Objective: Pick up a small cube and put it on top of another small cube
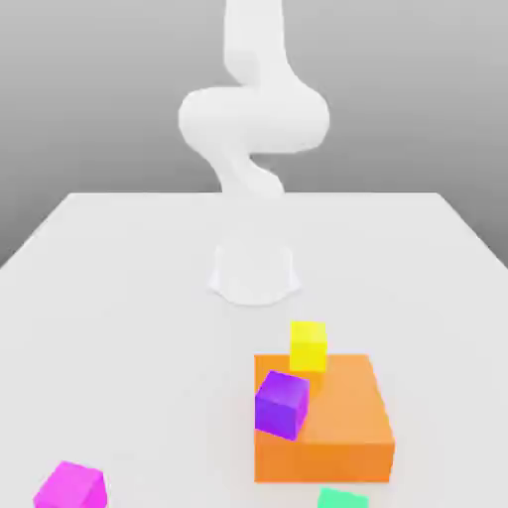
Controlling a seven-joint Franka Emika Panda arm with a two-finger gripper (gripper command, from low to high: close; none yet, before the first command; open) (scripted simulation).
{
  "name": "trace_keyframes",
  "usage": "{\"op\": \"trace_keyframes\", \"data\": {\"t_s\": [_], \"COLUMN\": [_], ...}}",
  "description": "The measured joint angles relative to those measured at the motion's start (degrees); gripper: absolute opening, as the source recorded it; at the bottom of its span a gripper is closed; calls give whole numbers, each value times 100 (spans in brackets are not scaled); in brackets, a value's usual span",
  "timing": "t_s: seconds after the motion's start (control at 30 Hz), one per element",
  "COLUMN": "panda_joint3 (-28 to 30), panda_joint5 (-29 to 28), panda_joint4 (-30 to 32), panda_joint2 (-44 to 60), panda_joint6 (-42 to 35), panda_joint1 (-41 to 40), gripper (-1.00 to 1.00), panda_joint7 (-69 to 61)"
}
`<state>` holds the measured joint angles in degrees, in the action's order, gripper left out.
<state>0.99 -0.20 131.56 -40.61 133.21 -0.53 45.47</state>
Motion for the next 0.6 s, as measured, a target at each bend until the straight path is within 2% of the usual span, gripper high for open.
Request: {"op": "trace_keyframes", "data": {"t_s": [0.3,0.6], "panda_joint3": [422,813], "panda_joint5": [22,289], "panda_joint4": [-81,-161], "panda_joint2": [1898,3773], "panda_joint6": [521,1031], "panda_joint1": [-184,-459], "gripper": [0,0], "panda_joint7": [-206,-582]}}
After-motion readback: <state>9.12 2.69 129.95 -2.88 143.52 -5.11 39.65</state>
